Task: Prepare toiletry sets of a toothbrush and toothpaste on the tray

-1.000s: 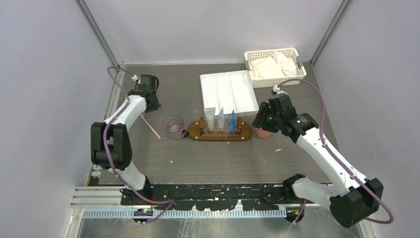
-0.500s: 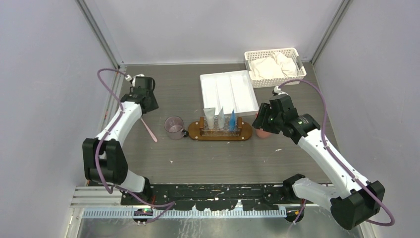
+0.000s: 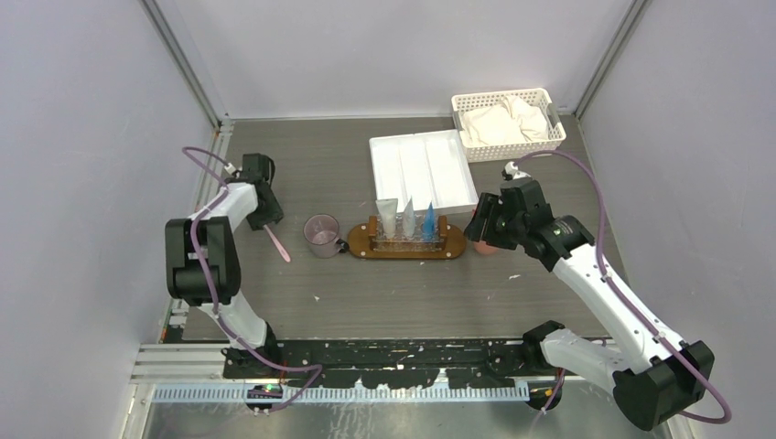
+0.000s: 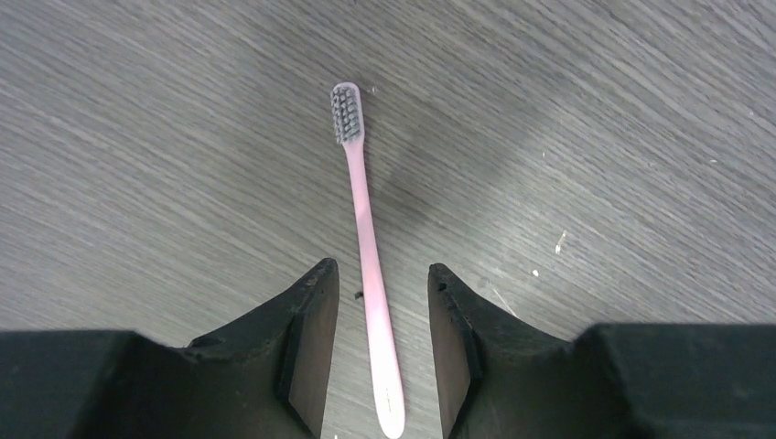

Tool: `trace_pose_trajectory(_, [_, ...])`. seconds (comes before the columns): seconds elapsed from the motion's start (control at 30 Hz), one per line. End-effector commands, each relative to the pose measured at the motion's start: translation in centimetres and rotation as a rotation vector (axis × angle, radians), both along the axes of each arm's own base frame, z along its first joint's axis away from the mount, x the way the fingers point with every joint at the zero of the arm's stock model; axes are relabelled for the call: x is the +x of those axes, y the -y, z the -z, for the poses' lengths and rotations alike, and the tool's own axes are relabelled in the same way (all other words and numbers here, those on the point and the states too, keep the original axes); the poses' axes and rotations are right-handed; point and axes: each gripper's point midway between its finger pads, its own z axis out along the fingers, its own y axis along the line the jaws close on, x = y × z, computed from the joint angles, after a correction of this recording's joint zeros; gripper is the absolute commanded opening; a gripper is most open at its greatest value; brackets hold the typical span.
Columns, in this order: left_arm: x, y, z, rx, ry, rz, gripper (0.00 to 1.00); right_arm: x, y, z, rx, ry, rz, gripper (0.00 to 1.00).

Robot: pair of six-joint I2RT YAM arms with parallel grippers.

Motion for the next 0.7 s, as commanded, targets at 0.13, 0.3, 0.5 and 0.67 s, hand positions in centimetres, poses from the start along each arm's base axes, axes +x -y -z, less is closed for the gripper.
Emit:
trace_pose_trajectory(0.13, [0.9, -0.7, 2.7, 0.013, -0.041, -0.038, 0.38, 0.4, -0.4, -0.2, 0.002, 0.042, -0.037, 0.59])
trace_pose_trajectory(0.3, [1.0, -0.8, 2.1, 0.015, -0.025, -0.053, 0.4, 0.4, -0.4, 0.2, -0.002, 0.035, -0.037, 0.59])
trace_pose_trajectory(0.5, [0.6, -0.4, 2.9, -0.048, -0.038, -0.074, 0.44, 0.2, -1.0, 0.0, 0.022, 0.03, -0.065, 0.58])
trace_pose_trajectory(0.67, [0.0, -0.4, 4.2, -0.101, -0.049, -0.092, 0.4, 0.2, -1.1, 0.1, 0.023, 0.027, -0.067, 0.58])
